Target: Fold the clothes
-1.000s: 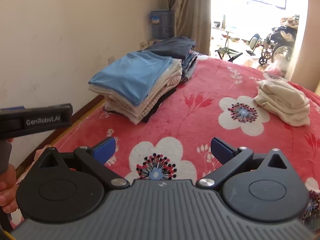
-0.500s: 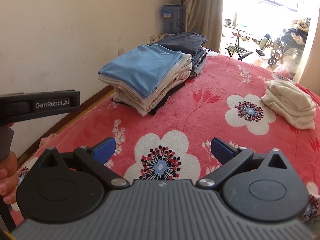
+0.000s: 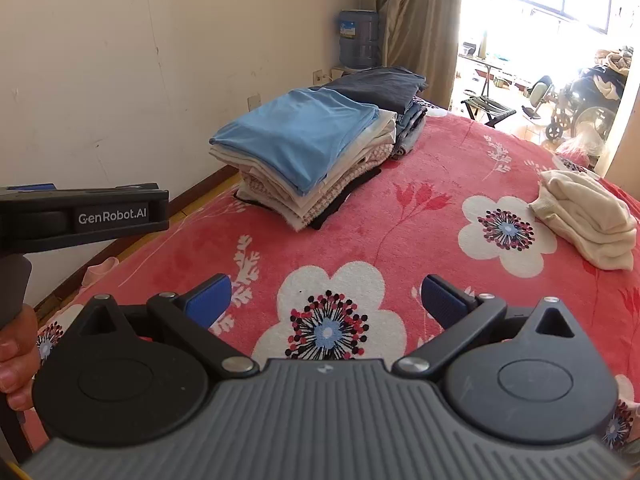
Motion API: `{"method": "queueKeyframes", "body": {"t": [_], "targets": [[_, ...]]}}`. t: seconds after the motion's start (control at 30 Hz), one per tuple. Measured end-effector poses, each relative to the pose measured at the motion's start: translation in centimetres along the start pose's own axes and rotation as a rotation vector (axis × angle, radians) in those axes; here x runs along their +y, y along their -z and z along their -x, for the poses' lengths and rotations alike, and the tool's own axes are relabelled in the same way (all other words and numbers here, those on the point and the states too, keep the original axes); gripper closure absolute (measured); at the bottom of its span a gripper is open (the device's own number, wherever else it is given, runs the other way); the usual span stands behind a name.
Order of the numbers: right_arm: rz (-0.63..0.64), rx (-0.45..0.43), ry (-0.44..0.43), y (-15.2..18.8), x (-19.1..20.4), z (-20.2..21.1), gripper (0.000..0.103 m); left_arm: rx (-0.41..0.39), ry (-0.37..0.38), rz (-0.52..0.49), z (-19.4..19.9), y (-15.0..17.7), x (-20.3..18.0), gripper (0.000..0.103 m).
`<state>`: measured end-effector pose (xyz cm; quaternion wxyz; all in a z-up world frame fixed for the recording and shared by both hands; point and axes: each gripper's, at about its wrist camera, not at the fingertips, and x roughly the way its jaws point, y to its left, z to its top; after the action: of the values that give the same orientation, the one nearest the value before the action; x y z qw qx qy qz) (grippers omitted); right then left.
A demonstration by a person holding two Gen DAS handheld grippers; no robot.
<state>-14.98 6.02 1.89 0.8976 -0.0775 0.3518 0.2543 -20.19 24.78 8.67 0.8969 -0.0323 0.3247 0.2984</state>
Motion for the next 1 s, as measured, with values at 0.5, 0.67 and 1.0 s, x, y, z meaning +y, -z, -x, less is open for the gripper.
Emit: {"method": "queueKeyframes", "body": {"t": [0.5,0.67,1.0], "targets": [[0.03,-0.001,0.005,-0.1,1.0,0.1,0.001,-0.003,-0.008,0.016,0.0,0.0,0.9,0.0],[0.033,-0.002,0.008,-0.2,1.1,0.2,0.001,-0.002,-0.008,0.019,0.0,0.1,1.1,0.0],[0.035,-0.006,0.013,-0.3,1.3,0.4,0.001,-0.011,0.001,0.022,0.3,0.1,1.3,0.0]]}}
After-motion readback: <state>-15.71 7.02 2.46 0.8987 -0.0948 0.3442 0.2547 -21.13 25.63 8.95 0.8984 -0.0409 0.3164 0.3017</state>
